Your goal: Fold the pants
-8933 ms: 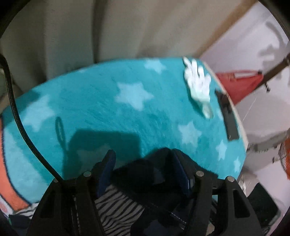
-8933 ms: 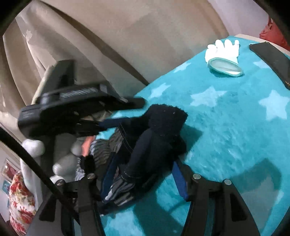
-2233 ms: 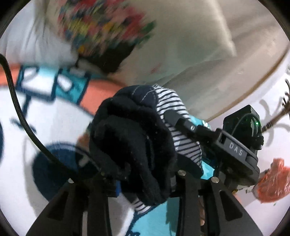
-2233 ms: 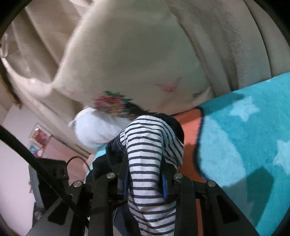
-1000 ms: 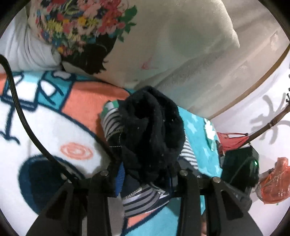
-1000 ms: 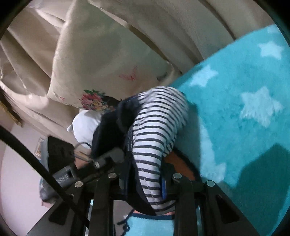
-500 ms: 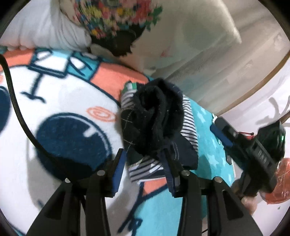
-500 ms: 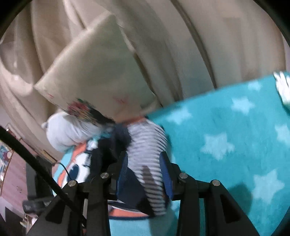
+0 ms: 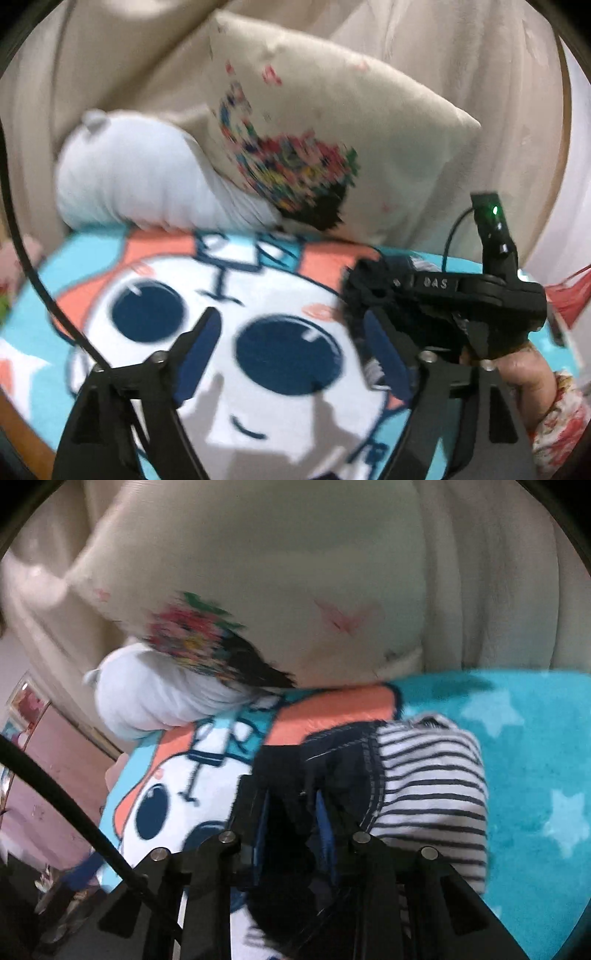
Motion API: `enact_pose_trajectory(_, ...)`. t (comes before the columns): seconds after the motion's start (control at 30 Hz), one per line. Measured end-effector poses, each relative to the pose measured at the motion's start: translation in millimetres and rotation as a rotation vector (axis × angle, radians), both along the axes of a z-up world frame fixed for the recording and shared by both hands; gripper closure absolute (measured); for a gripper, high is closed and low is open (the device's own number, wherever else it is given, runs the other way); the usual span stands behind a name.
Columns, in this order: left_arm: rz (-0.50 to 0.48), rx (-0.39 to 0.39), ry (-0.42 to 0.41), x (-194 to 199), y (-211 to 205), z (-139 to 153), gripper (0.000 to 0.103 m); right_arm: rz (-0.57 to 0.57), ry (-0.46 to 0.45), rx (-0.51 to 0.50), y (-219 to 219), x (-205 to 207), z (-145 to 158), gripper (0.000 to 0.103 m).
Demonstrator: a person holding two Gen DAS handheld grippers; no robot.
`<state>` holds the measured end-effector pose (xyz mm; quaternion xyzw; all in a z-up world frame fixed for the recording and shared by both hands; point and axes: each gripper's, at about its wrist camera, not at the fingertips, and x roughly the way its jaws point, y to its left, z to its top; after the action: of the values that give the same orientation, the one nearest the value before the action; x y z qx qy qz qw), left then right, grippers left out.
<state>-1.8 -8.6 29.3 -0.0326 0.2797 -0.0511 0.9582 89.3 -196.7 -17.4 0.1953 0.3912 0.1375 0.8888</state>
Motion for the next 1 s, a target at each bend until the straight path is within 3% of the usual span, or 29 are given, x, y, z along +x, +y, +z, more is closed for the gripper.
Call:
enact_pose_trajectory(0.1, 0.038, 0.036, -0.07, -10, 3, 7, 0.009, 0.008, -0.01, 0.055, -7, -8, 3, 0.073)
enact_pose_trajectory(0.27, 0.076, 0.033, -0.09, -13, 6, 10, 0.008, 0.008, -0.147, 0.075, -10, -30, 28, 0.071)
enact_pose_trajectory(0.47, 0.156, 0.123, -0.098, -18, -1, 8, 0.005, -0.054, -0.016, 0.067, -18, -4, 2, 0.066)
enact_pose_trajectory(0.7, 0.126, 0.095, -0.056, -18, -3, 7, 0.004, -0.027, -0.05, 0.145, -29, -32, 15, 0.06)
enact_pose_trajectory(0.77, 0.122, 0.101, -0.046, -18, -6, 6, 0.004, -0.018, -0.07, 0.128, -29, -47, 21, 0.055)
enact_pose_trajectory(1.0, 0.099, 0.095, 0.006, -16, -16, 1, 0.004, -0.036, -0.113, 0.022, -34, -105, 21, 0.054)
